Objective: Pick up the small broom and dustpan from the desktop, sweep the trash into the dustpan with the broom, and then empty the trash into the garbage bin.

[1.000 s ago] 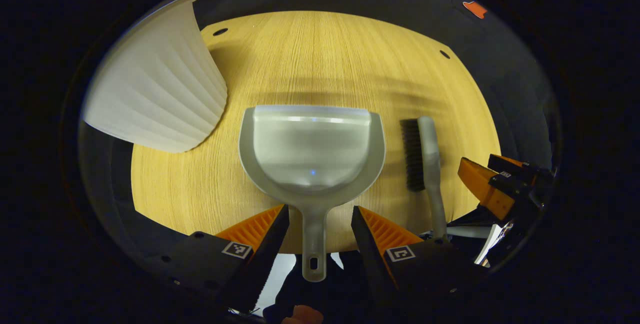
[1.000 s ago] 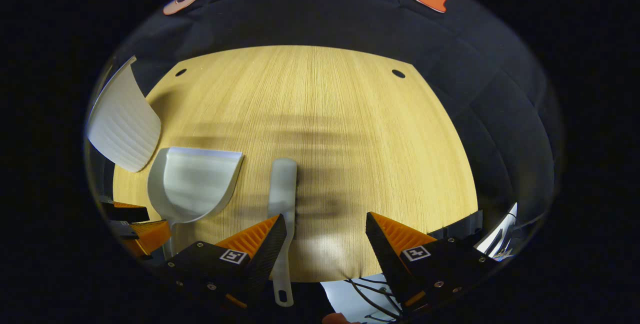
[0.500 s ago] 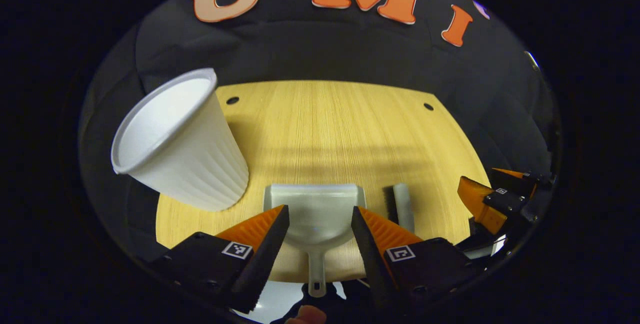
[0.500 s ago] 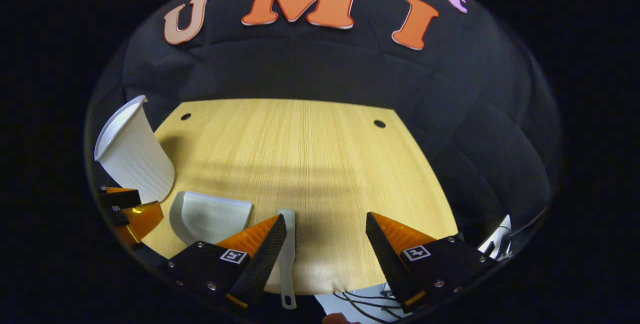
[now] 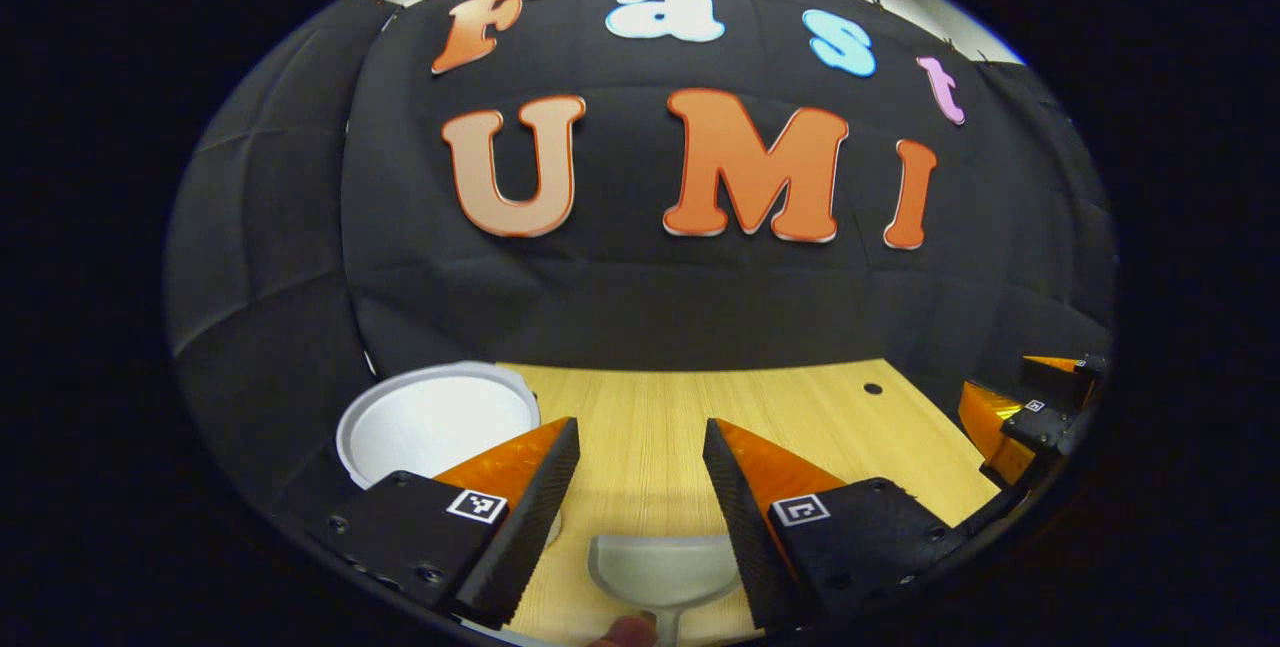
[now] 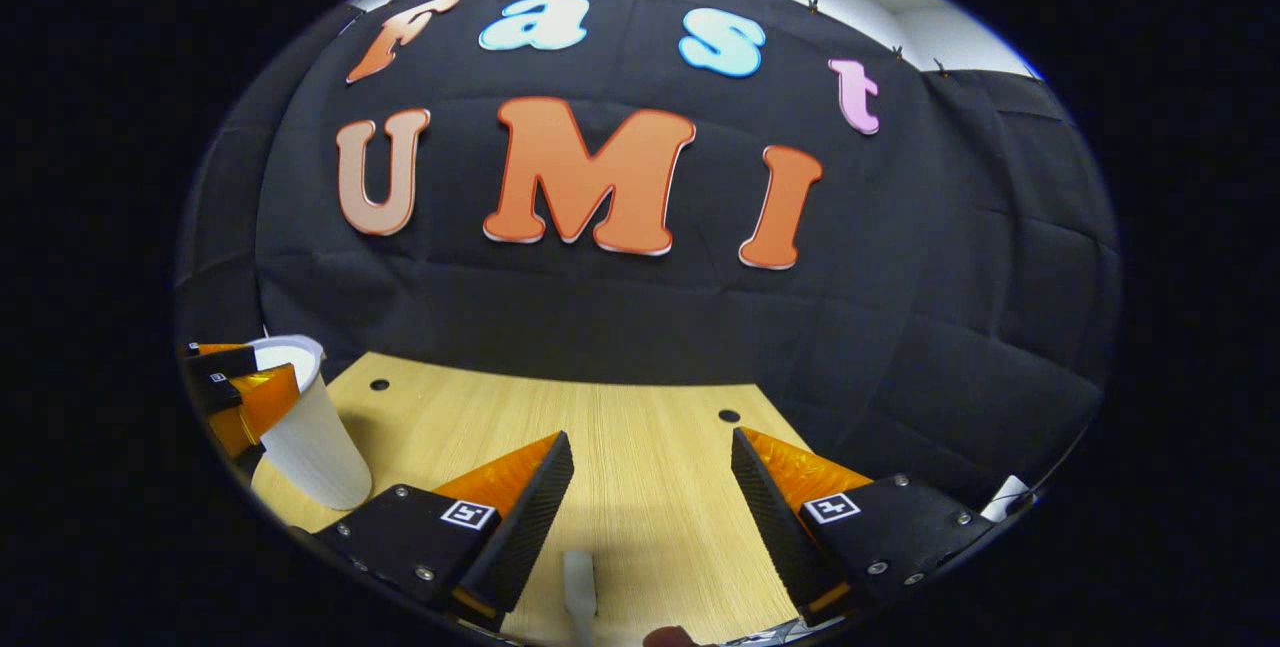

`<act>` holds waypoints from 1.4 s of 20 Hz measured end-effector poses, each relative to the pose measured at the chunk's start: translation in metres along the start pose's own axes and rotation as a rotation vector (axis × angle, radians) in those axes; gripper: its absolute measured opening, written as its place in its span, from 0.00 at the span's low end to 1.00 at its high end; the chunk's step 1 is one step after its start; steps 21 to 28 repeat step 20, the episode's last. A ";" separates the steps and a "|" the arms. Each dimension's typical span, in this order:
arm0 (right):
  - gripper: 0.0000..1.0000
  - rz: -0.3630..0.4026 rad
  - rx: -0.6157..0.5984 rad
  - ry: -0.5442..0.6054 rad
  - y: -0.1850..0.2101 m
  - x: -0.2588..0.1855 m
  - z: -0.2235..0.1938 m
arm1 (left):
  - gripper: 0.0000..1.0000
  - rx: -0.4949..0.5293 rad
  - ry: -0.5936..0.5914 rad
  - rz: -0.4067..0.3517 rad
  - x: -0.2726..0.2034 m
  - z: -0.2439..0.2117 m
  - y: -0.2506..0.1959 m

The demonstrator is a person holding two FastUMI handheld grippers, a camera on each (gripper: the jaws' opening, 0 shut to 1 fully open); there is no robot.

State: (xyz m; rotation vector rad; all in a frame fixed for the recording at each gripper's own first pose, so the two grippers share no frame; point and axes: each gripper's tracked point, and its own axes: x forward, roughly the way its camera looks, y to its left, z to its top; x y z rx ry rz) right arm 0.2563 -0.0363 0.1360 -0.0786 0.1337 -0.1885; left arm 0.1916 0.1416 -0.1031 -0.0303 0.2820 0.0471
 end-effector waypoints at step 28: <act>0.95 0.101 0.032 -0.260 0.024 -0.028 0.031 | 0.94 -0.004 -0.309 0.026 -0.019 0.035 0.002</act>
